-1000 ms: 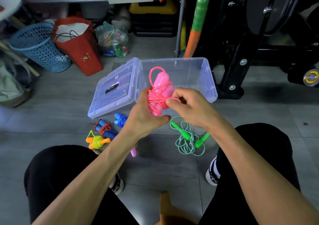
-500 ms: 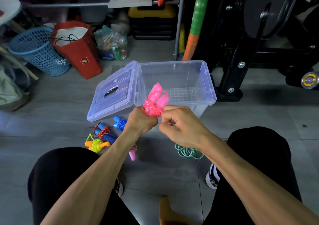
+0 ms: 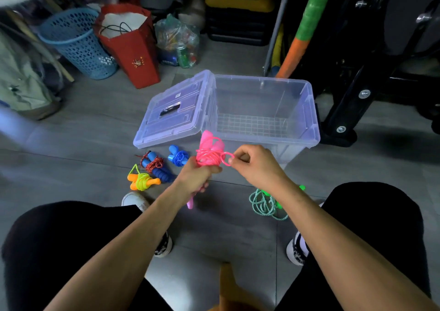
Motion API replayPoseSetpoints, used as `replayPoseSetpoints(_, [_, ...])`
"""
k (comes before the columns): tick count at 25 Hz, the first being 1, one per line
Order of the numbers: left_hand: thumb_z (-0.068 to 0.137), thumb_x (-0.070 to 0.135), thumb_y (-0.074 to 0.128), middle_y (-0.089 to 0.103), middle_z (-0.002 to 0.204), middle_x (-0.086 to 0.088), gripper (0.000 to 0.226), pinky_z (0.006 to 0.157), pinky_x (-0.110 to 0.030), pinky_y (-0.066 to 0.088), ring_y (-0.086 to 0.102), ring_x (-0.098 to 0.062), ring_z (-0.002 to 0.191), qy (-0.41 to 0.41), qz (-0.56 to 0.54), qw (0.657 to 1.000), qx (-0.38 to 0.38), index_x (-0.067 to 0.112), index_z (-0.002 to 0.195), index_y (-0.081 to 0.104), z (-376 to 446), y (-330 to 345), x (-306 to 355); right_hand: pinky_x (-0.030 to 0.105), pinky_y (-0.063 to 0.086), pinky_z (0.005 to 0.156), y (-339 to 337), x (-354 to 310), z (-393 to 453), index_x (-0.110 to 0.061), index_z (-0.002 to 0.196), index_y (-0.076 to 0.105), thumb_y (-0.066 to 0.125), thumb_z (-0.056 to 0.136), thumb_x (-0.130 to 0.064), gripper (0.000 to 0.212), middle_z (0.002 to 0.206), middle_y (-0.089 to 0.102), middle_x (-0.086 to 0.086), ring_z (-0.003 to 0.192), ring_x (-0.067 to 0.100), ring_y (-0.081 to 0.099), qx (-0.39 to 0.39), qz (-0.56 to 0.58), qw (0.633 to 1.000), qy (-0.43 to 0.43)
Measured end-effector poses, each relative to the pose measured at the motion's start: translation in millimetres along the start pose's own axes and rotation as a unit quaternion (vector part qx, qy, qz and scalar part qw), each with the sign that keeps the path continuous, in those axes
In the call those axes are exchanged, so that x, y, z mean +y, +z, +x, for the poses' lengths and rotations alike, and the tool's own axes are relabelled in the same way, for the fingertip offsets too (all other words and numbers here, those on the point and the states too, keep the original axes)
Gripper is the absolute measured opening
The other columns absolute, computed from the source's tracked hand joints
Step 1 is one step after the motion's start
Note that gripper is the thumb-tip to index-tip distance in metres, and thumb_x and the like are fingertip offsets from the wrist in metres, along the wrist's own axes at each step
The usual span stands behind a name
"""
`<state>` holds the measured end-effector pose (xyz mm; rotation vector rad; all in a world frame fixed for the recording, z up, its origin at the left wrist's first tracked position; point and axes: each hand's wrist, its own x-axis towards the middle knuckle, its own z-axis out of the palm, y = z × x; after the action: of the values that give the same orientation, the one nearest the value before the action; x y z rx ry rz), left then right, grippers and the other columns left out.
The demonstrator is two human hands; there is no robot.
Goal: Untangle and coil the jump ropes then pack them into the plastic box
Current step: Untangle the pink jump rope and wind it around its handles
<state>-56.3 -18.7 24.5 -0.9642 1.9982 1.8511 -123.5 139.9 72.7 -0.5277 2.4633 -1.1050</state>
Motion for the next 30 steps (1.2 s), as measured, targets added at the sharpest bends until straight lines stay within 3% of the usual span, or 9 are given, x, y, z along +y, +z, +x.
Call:
replayPoseSetpoints(3, [0.069, 0.029, 0.066, 0.038, 0.058, -0.006, 0.030, 0.045, -0.022, 0.024, 0.030, -0.016, 0.045, -0.053, -0.108, 0.992, 0.039, 0.009, 0.086, 0.053, 9.7, -14.5, -25.1, 0.017, 0.044, 0.065, 18.1, -2.8, 6.7, -0.017, 0.087, 0.067, 0.069, 0.086, -0.032, 0.014, 0.078, 0.067, -0.007, 0.074, 0.007, 0.061, -0.064, -0.025, 0.998, 0.017])
replayPoseSetpoints(8, [0.066, 0.036, 0.067, 0.058, 0.062, -0.014, 0.038, 0.048, -0.021, 0.039, 0.051, -0.019, 0.049, -0.141, -0.193, 0.961, 0.138, 0.005, 0.087, 0.064, 33.2, -43.4, -94.2, 0.028, 0.048, 0.073, 38.2, 2.5, 16.2, -0.020, 0.086, 0.067, 0.064, 0.087, -0.033, 0.013, 0.083, 0.069, -0.005, 0.080, 0.014, 0.062, -0.195, -0.132, 0.972, -0.006])
replayPoseSetpoints(13, [0.060, 0.029, 0.068, 0.056, 0.070, -0.003, 0.028, 0.057, -0.023, 0.038, 0.049, -0.014, 0.057, -0.213, -0.246, 0.924, 0.199, 0.015, 0.084, 0.061, 50.5, -66.8, -150.4, 0.029, 0.051, 0.070, 91.0, 15.6, 32.8, -0.026, 0.074, 0.064, 0.063, 0.085, -0.024, 0.012, 0.072, 0.067, -0.007, 0.071, 0.014, 0.064, -0.204, -0.074, 0.975, 0.042])
replayPoseSetpoints(16, [0.077, 0.026, 0.069, 0.051, 0.066, -0.005, 0.019, 0.050, -0.021, 0.035, 0.045, -0.012, 0.056, -0.165, -0.237, 0.933, 0.213, 0.010, 0.085, 0.063, 73.3, -67.9, -175.9, 0.030, 0.053, 0.071, 123.7, 29.1, 38.1, -0.026, 0.072, 0.063, 0.062, 0.085, -0.022, 0.013, 0.068, 0.066, -0.007, 0.069, 0.013, 0.065, -0.220, -0.063, 0.972, 0.060])
replayPoseSetpoints(20, [0.080, 0.037, 0.067, 0.051, 0.043, -0.001, 0.041, 0.052, -0.022, 0.041, 0.053, -0.019, 0.059, -0.168, -0.195, 0.940, 0.223, -0.003, 0.076, 0.066, 94.4, -59.6, -211.8, 0.030, 0.054, 0.070, 145.2, 44.7, 46.3, -0.025, 0.073, 0.064, 0.063, 0.084, -0.023, 0.011, 0.068, 0.067, -0.006, 0.069, 0.015, 0.067, -0.223, -0.084, 0.969, 0.063])
replayPoseSetpoints(22, [0.086, 0.040, 0.059, 0.066, 0.057, -0.003, 0.040, 0.063, -0.027, 0.042, 0.059, -0.022, 0.070, -0.216, -0.116, 0.949, 0.197, 0.003, 0.075, 0.066, 92.9, -60.5, -218.0, 0.034, 0.056, 0.072, 151.3, 53.2, 48.0, -0.026, 0.070, 0.063, 0.064, 0.083, -0.020, 0.014, 0.069, 0.068, -0.003, 0.070, 0.018, 0.068, -0.224, -0.084, 0.968, 0.070])
replayPoseSetpoints(25, [0.069, 0.040, 0.045, 0.070, 0.097, -0.017, 0.056, 0.070, -0.028, 0.041, 0.064, -0.027, 0.088, -0.211, -0.041, 0.956, 0.199, 0.004, 0.105, 0.068, 87.3, -65.9, -214.6, 0.037, 0.056, 0.072, 152.6, 62.4, 43.5, -0.029, 0.067, 0.061, 0.065, 0.082, -0.017, 0.019, 0.068, 0.068, -0.003, 0.068, 0.019, 0.068, -0.217, -0.083, 0.970, 0.073])
replayPoseSetpoints(27, [0.067, 0.039, 0.048, 0.070, 0.102, -0.018, 0.057, 0.075, -0.031, 0.044, 0.065, -0.031, 0.095, -0.209, -0.011, 0.951, 0.227, 0.005, 0.110, 0.068, 82.2, -67.6, -210.3, 0.035, 0.055, 0.071, 149.9, 65.6, 39.8, -0.029, 0.067, 0.060, 0.066, 0.082, -0.015, 0.022, 0.066, 0.067, -0.004, 0.067, 0.018, 0.067, -0.206, -0.074, 0.972, 0.080])
replayPoseSetpoints(30, [0.086, 0.028, 0.059, 0.070, 0.093, -0.011, 0.028, 0.070, -0.027, 0.039, 0.064, -0.027, 0.090, -0.177, 0.029, 0.938, 0.298, 0.008, 0.105, 0.068, 70.5, -59.5, -194.2, 0.033, 0.052, 0.071, 138.3, 69.8, 33.9, -0.030, 0.068, 0.060, 0.067, 0.083, -0.013, 0.023, 0.066, 0.067, -0.005, 0.068, 0.018, 0.067, -0.191, -0.051, 0.976, 0.092])
